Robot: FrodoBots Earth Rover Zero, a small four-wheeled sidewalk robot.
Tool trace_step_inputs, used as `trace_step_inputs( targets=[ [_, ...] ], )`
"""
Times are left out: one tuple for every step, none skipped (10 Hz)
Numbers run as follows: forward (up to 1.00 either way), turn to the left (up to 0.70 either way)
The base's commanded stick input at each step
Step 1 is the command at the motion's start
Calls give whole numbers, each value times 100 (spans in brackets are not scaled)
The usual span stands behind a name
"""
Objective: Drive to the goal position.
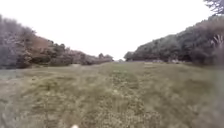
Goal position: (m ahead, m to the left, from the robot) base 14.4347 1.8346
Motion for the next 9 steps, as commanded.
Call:
trace_step_inputs(
  targets=[
    [85, 1],
    [85, 1],
    [85, 1],
    [85, 1],
    [85, 1],
    [85, 1],
    [85, 1],
    [85, 1],
    [85, 1]
  ],
)
